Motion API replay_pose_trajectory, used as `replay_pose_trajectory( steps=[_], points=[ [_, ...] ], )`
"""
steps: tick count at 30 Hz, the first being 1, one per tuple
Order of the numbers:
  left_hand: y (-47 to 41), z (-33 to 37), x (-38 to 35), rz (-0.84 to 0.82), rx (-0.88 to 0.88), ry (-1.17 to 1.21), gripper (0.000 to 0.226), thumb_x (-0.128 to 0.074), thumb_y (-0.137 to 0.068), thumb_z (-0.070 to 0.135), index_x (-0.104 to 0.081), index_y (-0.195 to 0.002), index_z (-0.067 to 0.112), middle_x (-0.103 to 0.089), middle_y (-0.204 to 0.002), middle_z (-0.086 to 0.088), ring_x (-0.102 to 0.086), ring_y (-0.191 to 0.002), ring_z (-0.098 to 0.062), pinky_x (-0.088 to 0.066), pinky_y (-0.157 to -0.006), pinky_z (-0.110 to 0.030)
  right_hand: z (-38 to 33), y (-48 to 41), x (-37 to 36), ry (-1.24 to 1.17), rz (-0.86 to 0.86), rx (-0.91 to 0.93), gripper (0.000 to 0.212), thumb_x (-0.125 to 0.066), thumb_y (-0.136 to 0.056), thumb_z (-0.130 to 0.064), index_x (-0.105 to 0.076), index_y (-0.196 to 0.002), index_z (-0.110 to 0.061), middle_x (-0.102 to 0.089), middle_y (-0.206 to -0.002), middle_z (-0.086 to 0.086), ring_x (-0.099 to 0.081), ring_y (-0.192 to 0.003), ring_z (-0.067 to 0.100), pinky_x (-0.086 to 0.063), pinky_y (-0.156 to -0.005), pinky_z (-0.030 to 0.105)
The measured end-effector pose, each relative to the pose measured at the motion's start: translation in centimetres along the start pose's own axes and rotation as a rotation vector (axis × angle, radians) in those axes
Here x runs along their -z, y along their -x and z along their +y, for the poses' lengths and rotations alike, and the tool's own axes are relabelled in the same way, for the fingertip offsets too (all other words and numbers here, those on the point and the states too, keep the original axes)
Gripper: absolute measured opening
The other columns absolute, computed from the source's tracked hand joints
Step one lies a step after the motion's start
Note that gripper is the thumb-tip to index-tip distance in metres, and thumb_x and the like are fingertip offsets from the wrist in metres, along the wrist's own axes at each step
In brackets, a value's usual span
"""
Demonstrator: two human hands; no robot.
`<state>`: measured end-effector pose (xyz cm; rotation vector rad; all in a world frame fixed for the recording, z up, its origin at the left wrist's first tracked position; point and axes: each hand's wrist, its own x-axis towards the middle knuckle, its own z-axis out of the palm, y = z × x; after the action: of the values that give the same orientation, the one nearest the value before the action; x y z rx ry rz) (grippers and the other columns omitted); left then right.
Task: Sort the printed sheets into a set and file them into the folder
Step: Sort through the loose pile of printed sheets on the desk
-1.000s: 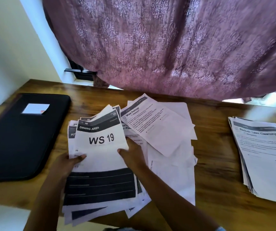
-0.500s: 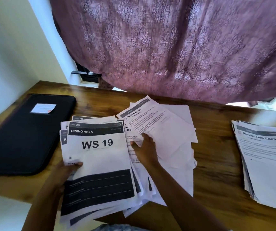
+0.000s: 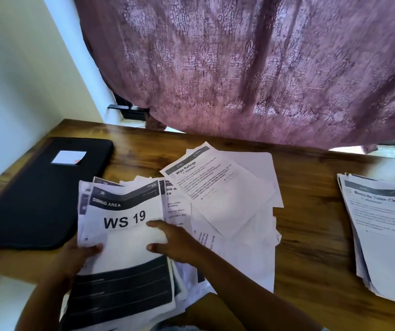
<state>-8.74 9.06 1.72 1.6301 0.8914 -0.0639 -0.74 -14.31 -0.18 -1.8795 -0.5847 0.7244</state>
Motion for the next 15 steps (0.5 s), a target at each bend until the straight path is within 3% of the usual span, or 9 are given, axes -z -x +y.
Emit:
replay_pose_trajectory(
  steps=[2, 4, 6, 9, 11, 13, 15],
  points=[
    [-0.3, -0.3, 0.1, 0.046, -0.048, -0.029, 0.022, -0.062, -0.088, -0.005, -0.060, -0.109, 0.000, -0.064, -0.091, -0.021, -0.058, -0.075, -0.032, -0.045, -0.066, -0.038, 0.1, 0.4, -0.1, -0.039, 0.169, 0.005, 0.045, -0.063, -0.090, -0.021, -0.049, -0.134, -0.019, -0.050, -0.139, 0.002, -0.047, -0.126, 0.016, -0.041, -0.107, 0.033],
    [-0.5, -0.5, 0.5, 0.074, -0.073, 0.019, 0.028, -0.061, -0.087, -0.006, -0.059, -0.115, -0.002, -0.064, -0.098, -0.022, -0.058, -0.081, -0.032, -0.046, -0.073, -0.039, 0.6, 0.6, 0.5, -0.004, 0.500, -0.032, 0.035, -0.062, -0.090, -0.016, -0.055, -0.124, -0.018, -0.056, -0.129, 0.000, -0.051, -0.120, 0.014, -0.045, -0.102, 0.031],
    [-0.6, -0.8, 1.4, 0.106, -0.039, 0.119, 0.029, -0.060, -0.087, -0.006, -0.058, -0.115, -0.002, -0.063, -0.097, -0.020, -0.059, -0.080, -0.031, -0.047, -0.074, -0.039, 1.3, 0.5, 2.0, 0.058, 0.694, -0.087, 0.034, -0.059, -0.090, -0.009, -0.055, -0.123, -0.016, -0.054, -0.128, 0.002, -0.049, -0.121, 0.015, -0.043, -0.104, 0.030],
    [-0.5, -1.2, 2.7, 0.094, 0.039, 0.297, 0.012, -0.054, -0.091, -0.003, -0.060, -0.100, 0.001, -0.070, -0.071, -0.008, -0.067, -0.061, -0.021, -0.056, -0.054, -0.030, 0.9, -0.3, 4.4, -0.156, 0.532, -0.318, 0.034, -0.054, -0.092, -0.011, -0.054, -0.126, -0.013, -0.059, -0.124, 0.010, -0.058, -0.106, 0.020, -0.047, -0.090, 0.030],
    [-0.3, -1.5, 3.2, 0.063, 0.074, 0.384, 0.013, -0.050, -0.095, 0.001, -0.059, -0.088, 0.008, -0.068, -0.057, 0.000, -0.065, -0.048, -0.012, -0.054, -0.044, -0.023, -0.9, -0.8, 5.1, -0.323, 0.372, -0.381, 0.031, -0.054, -0.094, -0.019, -0.056, -0.123, -0.007, -0.065, -0.114, 0.017, -0.060, -0.089, 0.024, -0.046, -0.078, 0.033],
    [-0.1, -1.5, 3.3, 0.040, 0.058, 0.428, 0.015, -0.049, -0.096, 0.003, -0.059, -0.089, 0.012, -0.069, -0.060, 0.002, -0.066, -0.051, -0.010, -0.055, -0.047, -0.024, -3.5, -0.5, 5.3, -0.407, 0.194, -0.350, 0.033, -0.051, -0.096, -0.036, -0.062, -0.112, -0.010, -0.067, -0.110, 0.014, -0.060, -0.093, 0.024, -0.045, -0.085, 0.035],
    [-0.3, -1.0, 3.1, 0.034, 0.001, 0.436, 0.016, -0.051, -0.095, 0.003, -0.061, -0.099, 0.014, -0.072, -0.078, -0.002, -0.069, -0.067, -0.015, -0.058, -0.054, -0.025, -6.2, 0.0, 5.5, -0.568, 0.108, -0.269, 0.024, -0.049, -0.095, -0.046, -0.060, -0.103, -0.026, -0.065, -0.115, -0.002, -0.060, -0.103, 0.022, -0.042, -0.099, 0.039]
  ],
)
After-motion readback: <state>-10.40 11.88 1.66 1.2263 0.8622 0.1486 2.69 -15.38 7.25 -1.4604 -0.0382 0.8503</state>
